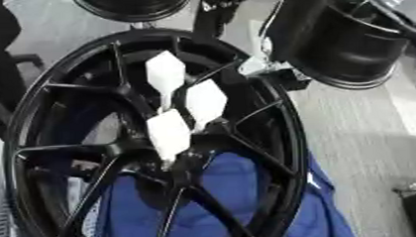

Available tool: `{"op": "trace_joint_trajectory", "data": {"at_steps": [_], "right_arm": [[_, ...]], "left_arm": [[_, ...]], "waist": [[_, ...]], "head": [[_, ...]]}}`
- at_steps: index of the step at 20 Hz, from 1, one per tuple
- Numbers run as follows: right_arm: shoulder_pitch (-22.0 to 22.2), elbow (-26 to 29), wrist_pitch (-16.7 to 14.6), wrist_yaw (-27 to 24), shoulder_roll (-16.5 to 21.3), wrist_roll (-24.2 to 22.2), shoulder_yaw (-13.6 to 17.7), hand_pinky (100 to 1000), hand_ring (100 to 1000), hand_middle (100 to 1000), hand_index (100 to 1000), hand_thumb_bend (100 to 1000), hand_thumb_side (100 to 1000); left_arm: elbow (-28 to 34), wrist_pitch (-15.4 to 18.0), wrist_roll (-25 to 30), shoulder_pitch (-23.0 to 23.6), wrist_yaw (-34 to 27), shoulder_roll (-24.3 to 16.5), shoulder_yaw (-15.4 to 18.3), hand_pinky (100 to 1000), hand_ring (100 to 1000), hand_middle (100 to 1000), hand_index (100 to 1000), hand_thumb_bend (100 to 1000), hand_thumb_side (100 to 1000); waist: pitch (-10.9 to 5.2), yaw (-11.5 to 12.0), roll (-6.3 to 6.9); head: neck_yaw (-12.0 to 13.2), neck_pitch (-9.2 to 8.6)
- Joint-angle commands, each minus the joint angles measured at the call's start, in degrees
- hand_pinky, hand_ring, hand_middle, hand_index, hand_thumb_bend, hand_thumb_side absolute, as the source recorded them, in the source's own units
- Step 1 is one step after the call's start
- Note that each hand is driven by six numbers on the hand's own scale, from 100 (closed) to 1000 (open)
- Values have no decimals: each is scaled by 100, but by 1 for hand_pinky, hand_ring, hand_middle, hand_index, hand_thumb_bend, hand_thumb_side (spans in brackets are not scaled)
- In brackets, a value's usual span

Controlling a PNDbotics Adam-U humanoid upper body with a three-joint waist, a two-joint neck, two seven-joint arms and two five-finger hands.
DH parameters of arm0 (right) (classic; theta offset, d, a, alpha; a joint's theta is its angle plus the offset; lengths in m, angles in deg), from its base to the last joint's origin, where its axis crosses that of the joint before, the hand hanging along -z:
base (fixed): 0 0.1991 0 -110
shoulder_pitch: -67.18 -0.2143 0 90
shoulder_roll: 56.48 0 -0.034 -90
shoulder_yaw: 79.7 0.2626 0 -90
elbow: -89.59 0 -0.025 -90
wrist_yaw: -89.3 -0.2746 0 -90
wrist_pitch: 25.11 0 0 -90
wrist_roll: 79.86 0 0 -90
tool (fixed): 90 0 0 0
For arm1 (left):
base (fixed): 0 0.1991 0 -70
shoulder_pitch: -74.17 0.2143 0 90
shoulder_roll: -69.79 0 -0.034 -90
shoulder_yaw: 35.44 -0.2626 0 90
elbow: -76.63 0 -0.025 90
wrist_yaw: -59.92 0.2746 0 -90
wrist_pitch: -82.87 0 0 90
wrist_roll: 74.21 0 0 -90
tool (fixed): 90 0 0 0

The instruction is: Pull the pin out of the wheel hub.

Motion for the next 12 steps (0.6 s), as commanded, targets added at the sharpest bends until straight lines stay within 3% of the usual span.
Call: {"op": "trace_joint_trajectory", "data": {"at_steps": [1, 5, 12], "right_arm": [[-61, 149, 255, -36, 179, -41, 10, 873, 810, 743, 813, 392, 311], [-47, 298, 475, 105, 203, 125, -41, 877, 812, 748, 817, 407, 308], [26, 854, 1047, 558, 343, 632, -106, 884, 817, 754, 821, 409, 307]], "left_arm": [[94, 7, 30, -57, -14, -110, -15, 846, 758, 572, 726, 100, 675], [94, 8, 35, -57, -9, -107, -16, 846, 758, 572, 726, 100, 675], [94, 4, 49, -54, 6, -110, -26, 846, 758, 572, 726, 100, 676]], "waist": [[-82, -3, 43], [-71, -2, 40], [-20, 3, 28]], "head": [[-26, -90], [20, -158], [321, -451]]}}
